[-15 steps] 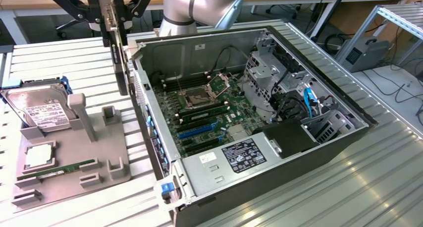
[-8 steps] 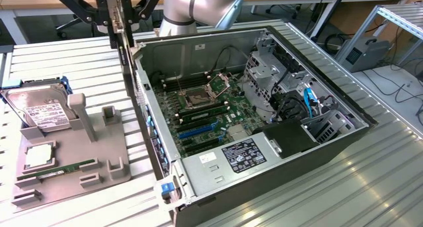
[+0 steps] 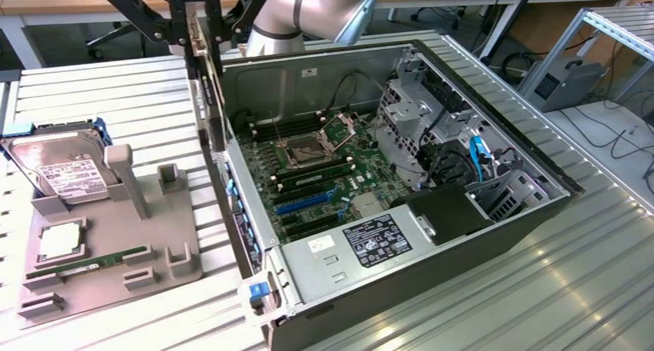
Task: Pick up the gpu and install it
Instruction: 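Pick up the gpu and move the gpu toward the slot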
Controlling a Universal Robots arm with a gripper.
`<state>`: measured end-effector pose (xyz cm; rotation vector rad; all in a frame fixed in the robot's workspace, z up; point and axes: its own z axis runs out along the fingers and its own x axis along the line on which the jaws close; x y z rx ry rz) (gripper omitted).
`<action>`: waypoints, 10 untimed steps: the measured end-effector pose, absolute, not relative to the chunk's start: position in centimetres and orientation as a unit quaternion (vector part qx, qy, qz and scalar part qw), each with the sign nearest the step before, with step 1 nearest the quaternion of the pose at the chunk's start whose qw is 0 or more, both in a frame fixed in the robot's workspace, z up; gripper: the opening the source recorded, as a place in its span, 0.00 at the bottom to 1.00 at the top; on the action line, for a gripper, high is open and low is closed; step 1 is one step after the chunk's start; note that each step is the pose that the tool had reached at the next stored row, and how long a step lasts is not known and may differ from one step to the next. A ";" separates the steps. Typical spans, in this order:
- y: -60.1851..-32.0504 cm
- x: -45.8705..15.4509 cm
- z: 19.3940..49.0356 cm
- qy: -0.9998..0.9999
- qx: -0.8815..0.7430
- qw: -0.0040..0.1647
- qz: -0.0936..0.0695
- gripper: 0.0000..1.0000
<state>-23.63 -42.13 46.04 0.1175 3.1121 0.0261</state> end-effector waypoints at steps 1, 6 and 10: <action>-42.1 -23.5 46.0 0.999 0.038 0.014 0.008 0.27; -42.3 -22.7 45.7 0.999 0.038 0.014 0.008 0.27; -42.4 -22.0 45.5 0.999 0.038 0.014 0.008 0.27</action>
